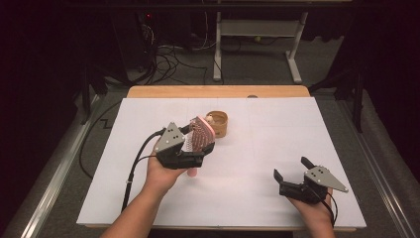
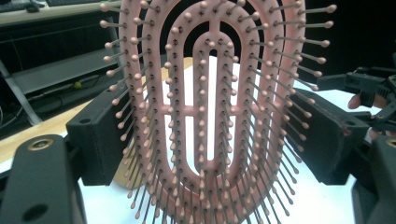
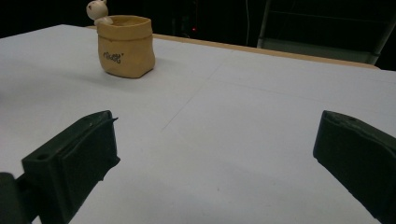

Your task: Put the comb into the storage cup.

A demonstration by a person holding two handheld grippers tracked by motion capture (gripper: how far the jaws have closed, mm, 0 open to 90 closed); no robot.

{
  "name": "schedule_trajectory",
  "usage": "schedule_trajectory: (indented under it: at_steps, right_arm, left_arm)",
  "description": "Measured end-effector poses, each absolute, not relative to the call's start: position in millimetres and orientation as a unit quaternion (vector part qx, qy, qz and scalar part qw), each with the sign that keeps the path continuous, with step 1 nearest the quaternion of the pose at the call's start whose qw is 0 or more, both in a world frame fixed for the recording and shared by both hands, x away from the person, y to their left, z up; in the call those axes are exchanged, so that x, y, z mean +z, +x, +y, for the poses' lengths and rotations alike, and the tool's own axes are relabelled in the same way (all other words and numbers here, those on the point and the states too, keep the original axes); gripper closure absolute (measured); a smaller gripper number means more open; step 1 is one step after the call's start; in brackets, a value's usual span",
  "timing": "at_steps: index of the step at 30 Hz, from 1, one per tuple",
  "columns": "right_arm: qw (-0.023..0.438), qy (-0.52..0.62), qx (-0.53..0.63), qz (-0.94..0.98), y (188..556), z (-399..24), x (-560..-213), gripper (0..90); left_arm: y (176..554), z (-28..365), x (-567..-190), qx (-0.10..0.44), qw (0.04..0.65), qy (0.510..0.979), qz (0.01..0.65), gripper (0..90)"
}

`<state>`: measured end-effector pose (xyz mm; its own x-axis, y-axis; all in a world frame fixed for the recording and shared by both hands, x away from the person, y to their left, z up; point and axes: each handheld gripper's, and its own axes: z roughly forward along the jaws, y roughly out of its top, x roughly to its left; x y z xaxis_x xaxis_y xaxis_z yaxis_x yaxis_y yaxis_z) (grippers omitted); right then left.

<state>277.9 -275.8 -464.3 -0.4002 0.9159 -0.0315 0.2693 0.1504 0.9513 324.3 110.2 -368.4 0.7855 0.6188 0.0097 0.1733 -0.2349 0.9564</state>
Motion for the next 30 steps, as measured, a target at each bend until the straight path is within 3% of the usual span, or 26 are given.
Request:
schedule_trajectory:
  at_steps: [12,30]
  right_arm:
    - [0.313,0.419,0.505,0.687,277,-261,-458,0.4]
    - [0.285,0.366,0.558,0.688,284,-213,-415,0.3]
  left_arm:
    - [314,107,-372,0.209,0.557,0.766,0.243,20.0]
    - [310,108,-374,0.216,0.564,0.76,0.238,19.9]
